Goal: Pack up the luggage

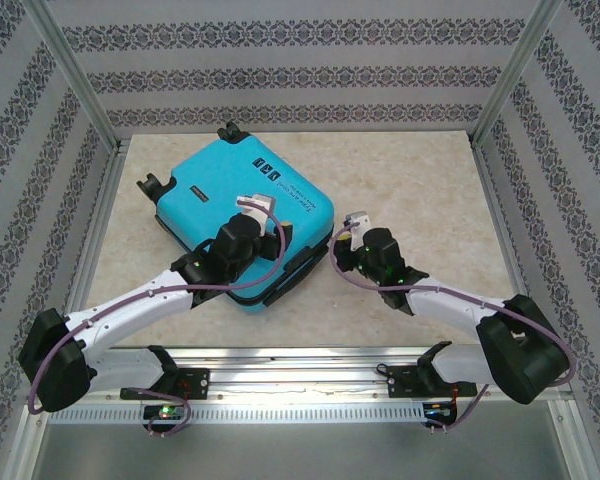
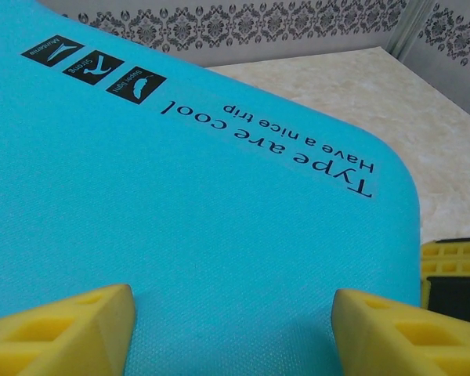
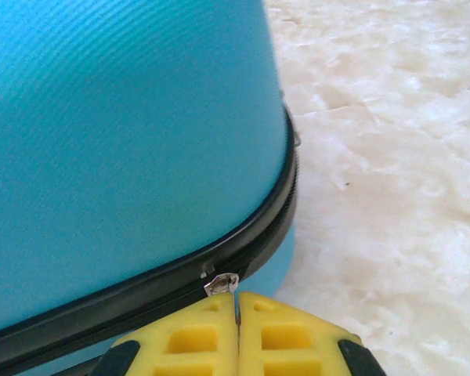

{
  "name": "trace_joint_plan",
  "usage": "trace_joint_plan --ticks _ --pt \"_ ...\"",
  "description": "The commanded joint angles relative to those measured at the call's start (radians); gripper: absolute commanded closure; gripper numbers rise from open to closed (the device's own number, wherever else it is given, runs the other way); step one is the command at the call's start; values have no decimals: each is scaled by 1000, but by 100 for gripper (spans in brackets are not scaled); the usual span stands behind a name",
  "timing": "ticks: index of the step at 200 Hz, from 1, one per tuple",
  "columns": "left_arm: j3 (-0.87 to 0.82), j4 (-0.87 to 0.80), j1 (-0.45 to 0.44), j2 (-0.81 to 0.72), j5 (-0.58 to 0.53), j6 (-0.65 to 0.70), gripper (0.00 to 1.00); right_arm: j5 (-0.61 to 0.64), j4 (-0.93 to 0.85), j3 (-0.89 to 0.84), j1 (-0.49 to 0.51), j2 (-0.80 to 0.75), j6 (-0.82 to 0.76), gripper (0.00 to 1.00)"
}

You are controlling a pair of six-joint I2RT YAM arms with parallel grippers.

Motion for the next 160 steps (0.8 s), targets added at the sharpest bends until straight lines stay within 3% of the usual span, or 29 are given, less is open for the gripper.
trace_joint_plan --ticks 1,125,160 --pt "-132 -474 66 62 -63 -120 32 186 52 75 -100 16 -23 100" --pt "-156 -457 91 30 -7 -112 35 -230 283 147 -210 192 -118 100" --pt "-61 -568 91 -83 -46 -127 22 -285 266 138 -207 181 -118 100"
